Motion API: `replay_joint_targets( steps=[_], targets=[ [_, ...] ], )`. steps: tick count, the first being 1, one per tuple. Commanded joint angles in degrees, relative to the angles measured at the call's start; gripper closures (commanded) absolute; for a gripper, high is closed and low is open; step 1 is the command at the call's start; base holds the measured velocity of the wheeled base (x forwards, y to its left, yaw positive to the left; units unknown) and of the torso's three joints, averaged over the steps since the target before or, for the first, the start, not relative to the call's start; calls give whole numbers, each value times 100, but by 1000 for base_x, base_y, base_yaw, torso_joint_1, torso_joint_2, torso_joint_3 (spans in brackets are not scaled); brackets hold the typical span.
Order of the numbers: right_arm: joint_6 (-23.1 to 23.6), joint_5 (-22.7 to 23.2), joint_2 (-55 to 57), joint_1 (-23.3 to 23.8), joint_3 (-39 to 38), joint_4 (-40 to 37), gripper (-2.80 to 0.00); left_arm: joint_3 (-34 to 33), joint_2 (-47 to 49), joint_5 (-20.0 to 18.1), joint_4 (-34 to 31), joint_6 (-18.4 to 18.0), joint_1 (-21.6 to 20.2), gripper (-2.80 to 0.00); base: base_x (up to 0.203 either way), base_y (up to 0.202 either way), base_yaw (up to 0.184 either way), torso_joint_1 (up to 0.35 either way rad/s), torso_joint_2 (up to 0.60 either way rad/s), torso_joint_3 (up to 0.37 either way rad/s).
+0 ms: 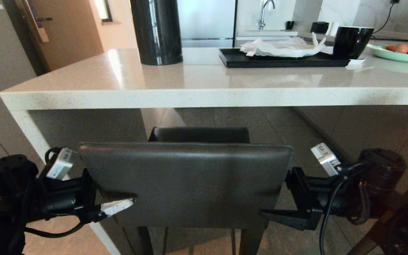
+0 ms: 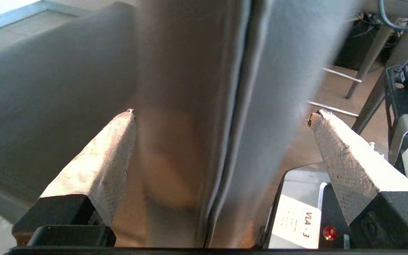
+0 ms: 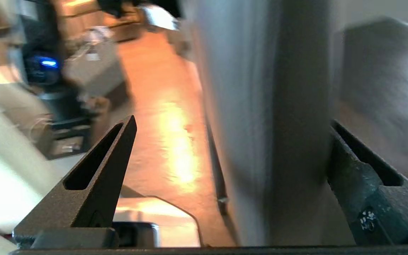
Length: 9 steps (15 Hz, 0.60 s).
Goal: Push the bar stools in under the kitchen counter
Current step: Pull the gray chair out from under the dining table
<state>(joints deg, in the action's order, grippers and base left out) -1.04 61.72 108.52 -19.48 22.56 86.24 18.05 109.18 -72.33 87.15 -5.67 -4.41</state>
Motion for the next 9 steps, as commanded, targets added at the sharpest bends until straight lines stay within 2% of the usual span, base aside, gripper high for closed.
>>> replay_joint_targets(
  steps=[1, 9],
  targets=[
    [-13, 7, -50, -73, 116, 51, -280, -12, -37, -53, 51, -4, 19, -280, 0, 0, 0, 0, 0, 0],
    [21, -20, 36, -56, 106, 51, -280, -198, -205, -53, 51, -1, 292, -280, 0, 0, 0, 0, 0, 0]
  ],
)
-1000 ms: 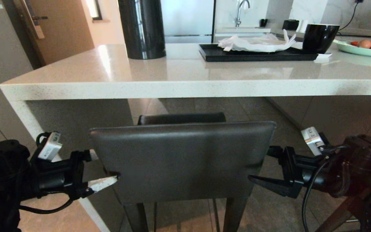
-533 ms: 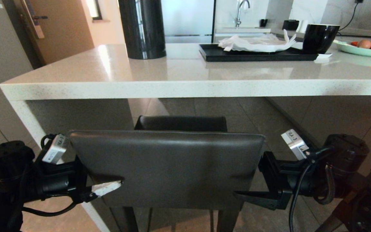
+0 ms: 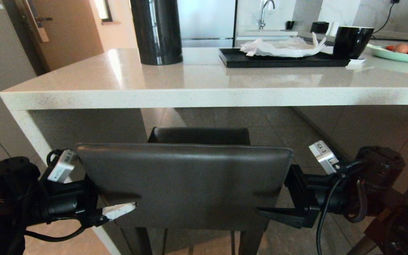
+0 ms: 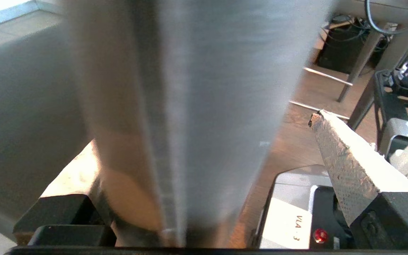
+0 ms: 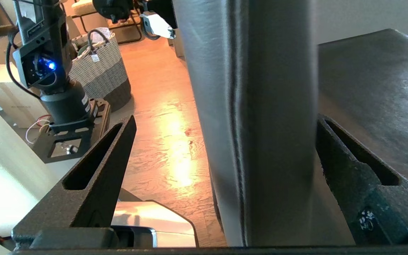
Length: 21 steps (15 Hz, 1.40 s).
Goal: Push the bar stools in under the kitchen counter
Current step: Pull the gray chair out from under the dining table
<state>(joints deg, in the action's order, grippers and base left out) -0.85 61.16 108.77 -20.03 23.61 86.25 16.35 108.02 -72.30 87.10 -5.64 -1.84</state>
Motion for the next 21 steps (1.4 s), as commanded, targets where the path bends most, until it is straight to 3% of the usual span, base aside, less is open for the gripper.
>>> replay_joint_targets(
  steps=[1, 14, 21],
  targets=[
    [-1, 28, 53, -1, 19, 50, -280, -56, -158, -56, 56, 1, 119, -280, 0, 0, 0, 0, 0, 0],
    [6, -52, 162, -1, 126, 59, -280, -207, -238, -56, 56, -16, 241, -280, 0, 0, 0, 0, 0, 0],
    [6, -52, 162, -1, 126, 59, -280, -220, -247, -47, 56, -16, 246, -280, -184, 0, 0, 2, 2, 2]
  ],
)
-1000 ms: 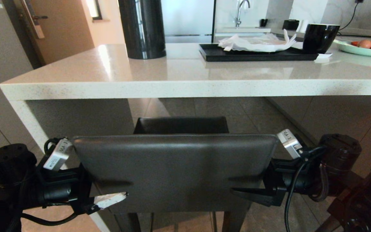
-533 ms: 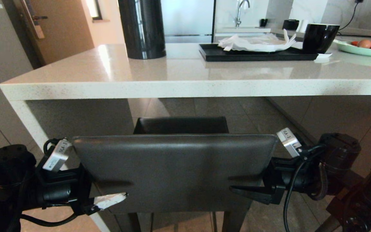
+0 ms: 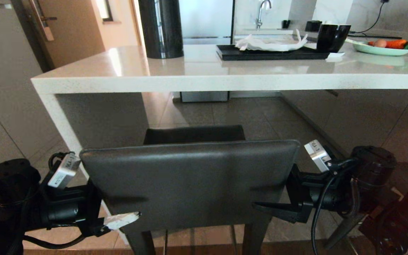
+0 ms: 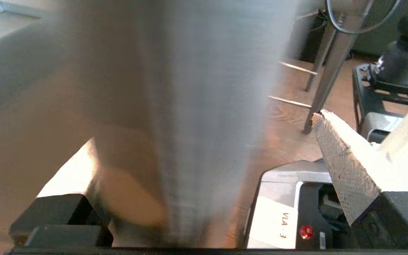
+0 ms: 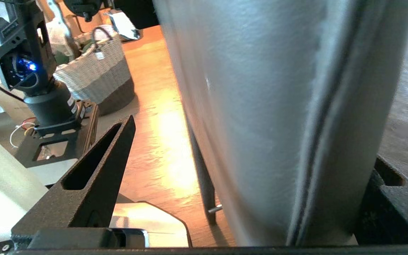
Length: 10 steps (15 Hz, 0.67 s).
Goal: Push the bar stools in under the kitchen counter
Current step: Pull the gray chair out from under the dining table
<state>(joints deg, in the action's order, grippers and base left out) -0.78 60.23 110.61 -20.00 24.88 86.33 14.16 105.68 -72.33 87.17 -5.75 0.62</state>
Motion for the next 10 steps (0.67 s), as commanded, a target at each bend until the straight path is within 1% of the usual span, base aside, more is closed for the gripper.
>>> replay_joint_targets(
  steps=[1, 10],
  targets=[
    [-1, 41, -27, -3, -1, 50, -280, -1, -12, -45, 49, -13, -1, -280, -191, 0, -1, 3, 2, 7],
    [25, 41, -39, -3, -36, 54, -280, -37, -56, -52, 49, -31, 8, -280, -193, 0, -1, 3, 2, 3]
  ],
)
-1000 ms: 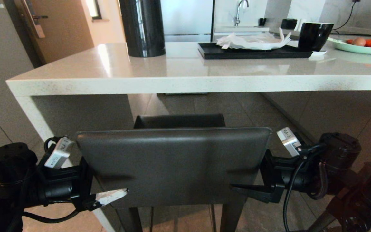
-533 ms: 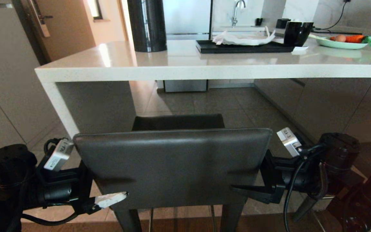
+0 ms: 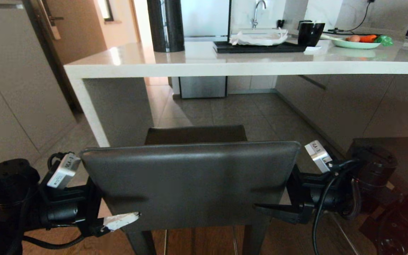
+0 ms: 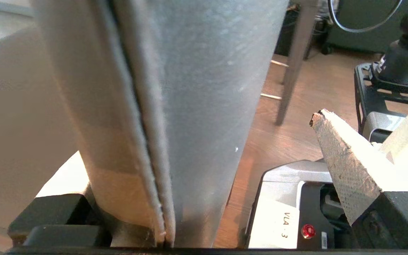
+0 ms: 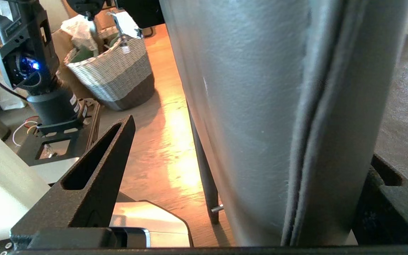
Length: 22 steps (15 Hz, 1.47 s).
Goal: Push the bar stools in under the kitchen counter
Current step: Pull the gray chair out from under the dining table
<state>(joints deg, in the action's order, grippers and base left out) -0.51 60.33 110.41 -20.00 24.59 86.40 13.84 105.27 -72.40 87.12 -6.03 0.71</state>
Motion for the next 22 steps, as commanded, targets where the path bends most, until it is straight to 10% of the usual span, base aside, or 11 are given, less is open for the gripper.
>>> replay_joint_targets(
  steps=[1, 13, 22],
  targets=[
    [-2, 31, -20, -7, -15, 43, -280, -29, -24, -45, 55, -10, 0, -280, -192, 0, -2, 6, 2, 2],
    [7, 31, -20, -3, -68, 105, -280, -92, 3, -42, 55, -117, 0, -280, -191, 0, -1, 2, 2, 2],
    [7, 33, -105, 386, -158, 125, -280, -87, 5, -27, 55, -119, -460, -280, -7, 0, 0, 0, 1, 1]
  ],
)
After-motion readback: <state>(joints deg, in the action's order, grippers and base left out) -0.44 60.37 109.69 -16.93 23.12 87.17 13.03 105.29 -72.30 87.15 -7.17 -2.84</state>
